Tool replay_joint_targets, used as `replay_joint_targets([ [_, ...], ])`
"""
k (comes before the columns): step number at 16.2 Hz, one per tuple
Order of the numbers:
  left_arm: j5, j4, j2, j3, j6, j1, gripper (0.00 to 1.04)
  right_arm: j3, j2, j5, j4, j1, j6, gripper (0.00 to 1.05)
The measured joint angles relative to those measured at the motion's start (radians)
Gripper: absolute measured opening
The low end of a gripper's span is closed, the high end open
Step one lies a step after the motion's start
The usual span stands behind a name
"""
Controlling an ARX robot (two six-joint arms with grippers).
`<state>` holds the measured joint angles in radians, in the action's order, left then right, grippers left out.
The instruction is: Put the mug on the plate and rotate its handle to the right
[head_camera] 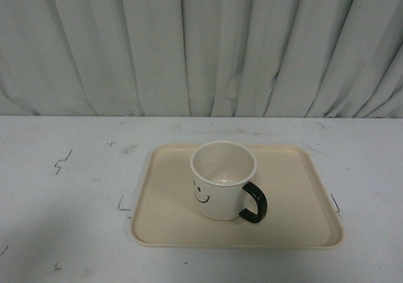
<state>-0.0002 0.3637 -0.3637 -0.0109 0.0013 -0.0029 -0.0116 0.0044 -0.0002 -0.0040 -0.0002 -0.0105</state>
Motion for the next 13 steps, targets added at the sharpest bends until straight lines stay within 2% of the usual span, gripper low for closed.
replay_joint_targets([
  [10,0.0,-0.222,0.211,0.0,0.0,0.0,0.02,0.0,0.0,0.0,0.0,0.0,0.0,0.98],
  [11,0.004,-0.362,0.304,-0.001,0.0,0.0,0.02,0.0,0.0,0.001,0.0,0.0,0.0,0.98],
  [13,-0.002,-0.356,0.355,-0.007,0.0,0.0,0.02,0.0,0.0,-0.001,0.0,0.0,0.0,0.98],
])
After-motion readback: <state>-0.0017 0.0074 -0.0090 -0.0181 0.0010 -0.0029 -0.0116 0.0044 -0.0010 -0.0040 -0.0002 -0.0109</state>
